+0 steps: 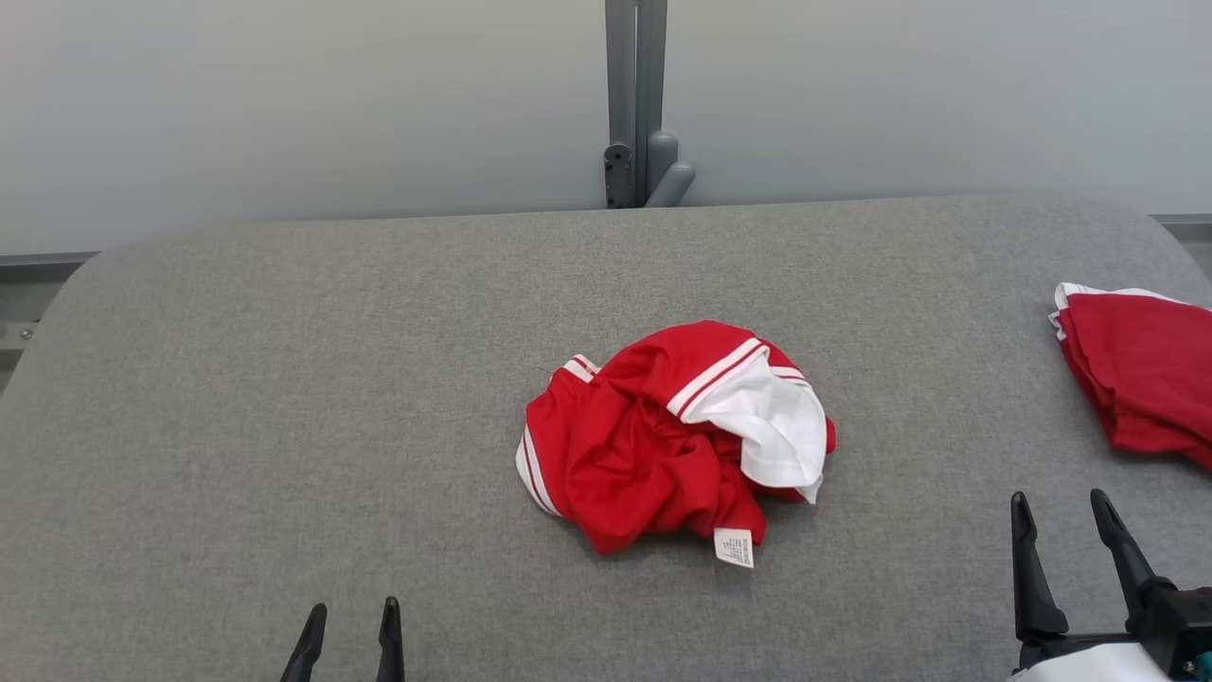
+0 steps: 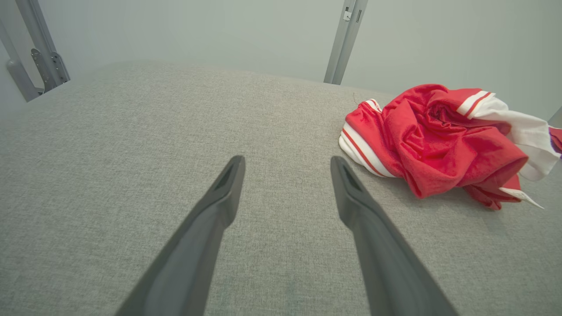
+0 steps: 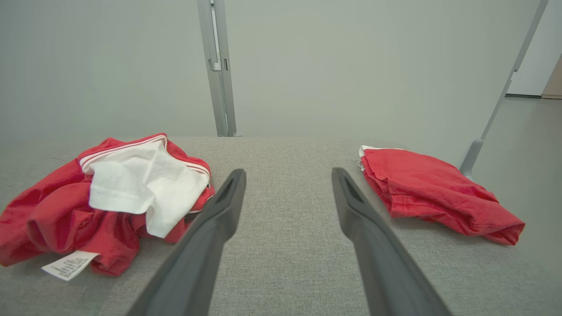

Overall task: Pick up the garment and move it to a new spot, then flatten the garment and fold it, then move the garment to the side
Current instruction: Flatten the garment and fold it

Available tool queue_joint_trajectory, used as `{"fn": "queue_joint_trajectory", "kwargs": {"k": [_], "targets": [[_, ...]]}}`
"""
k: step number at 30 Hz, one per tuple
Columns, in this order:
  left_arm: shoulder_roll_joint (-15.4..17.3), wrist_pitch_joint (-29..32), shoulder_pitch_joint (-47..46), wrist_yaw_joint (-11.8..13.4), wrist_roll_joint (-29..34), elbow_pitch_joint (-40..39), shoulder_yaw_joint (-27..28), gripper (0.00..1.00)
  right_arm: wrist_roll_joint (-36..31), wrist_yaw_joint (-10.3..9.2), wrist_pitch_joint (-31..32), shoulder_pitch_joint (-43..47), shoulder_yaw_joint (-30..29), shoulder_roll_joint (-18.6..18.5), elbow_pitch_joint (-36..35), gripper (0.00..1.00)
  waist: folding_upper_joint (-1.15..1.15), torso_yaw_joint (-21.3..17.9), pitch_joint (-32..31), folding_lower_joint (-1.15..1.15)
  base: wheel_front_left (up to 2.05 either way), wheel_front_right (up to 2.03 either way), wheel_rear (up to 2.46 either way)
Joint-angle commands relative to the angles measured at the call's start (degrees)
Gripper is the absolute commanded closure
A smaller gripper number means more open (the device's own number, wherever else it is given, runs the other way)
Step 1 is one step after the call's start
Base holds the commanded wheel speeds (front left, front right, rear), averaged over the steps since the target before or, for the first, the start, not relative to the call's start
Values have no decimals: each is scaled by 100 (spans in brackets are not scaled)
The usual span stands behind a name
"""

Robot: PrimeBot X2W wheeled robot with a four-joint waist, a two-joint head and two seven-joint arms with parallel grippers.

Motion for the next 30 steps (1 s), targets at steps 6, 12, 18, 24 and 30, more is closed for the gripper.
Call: {"fn": "queue_joint_trajectory", "kwargs": {"k": [6,12,18,24,30], "targets": [[-36,-16,-136,-179,67,6,128,0,35,-6,-15,18,118,-16,50,0,18,-89,6,0,0,0,0],[-39,-14,-449,-315,-587,188,-740,0,29,-6,-15,-72,227,-17,33,0,18,-291,76,0,0,0,0],[-32,62,-1165,-362,-1452,857,-2201,0,-7,-6,-15,-235,374,-16,-42,0,18,-602,251,0,0,0,0],[-28,487,-2082,-334,-2663,1603,-3317,0,67,-6,-15,-515,494,-18,-110,0,18,-1026,649,0,0,0,0],[-28,283,-2735,-36,-3596,2152,-3714,0,161,-6,-15,-633,549,-15,-135,0,18,-1434,844,0,0,0,0]]}}
